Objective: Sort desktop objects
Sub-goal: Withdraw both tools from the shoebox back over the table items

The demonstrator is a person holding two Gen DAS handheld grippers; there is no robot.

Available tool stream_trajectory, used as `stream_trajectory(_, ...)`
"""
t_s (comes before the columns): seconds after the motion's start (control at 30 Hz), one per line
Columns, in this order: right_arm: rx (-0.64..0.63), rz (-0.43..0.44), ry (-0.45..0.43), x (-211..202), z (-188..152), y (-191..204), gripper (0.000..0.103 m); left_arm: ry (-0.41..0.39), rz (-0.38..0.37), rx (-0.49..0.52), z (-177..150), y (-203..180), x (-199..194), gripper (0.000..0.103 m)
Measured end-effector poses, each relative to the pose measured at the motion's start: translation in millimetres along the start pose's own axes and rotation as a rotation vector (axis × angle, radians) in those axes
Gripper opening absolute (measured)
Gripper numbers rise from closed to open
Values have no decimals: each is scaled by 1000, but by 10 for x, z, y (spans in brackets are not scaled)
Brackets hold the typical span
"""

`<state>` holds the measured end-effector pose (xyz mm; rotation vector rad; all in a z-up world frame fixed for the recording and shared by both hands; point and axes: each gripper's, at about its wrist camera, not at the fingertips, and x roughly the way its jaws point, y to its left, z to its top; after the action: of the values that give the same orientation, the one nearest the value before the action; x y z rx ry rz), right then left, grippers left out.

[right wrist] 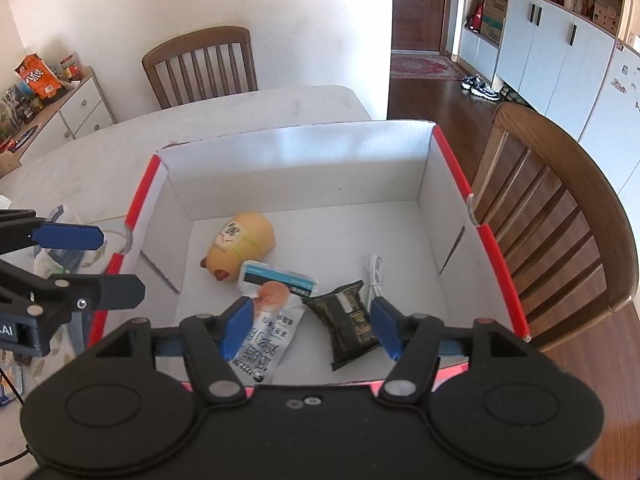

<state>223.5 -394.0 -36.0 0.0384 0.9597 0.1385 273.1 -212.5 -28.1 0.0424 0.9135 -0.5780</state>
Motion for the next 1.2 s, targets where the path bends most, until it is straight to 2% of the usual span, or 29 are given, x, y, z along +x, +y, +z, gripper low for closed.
stream_trajectory(0.1,-2,2,-5,-31,-20,81,65,-10,-8,-2,-66,34,-76,88)
stream_trajectory(0.27,-13,-1,-28,-99,-34,237,78,-17,-11,0,-187,86,-196,94)
stream_trajectory(0.33,-16,-15,-45,-135,-41,314,79,-25,-9,-1,-240,118,-264,97)
stream_trajectory(0.63,-20,-1,-65,-229,-88,713,83,-61,13,-10,-508,335,-630,98)
stream_trajectory(1.2,-57,51,-87,-289,-67,1593,83,-96,47,-67,-1016,897,-1318,98)
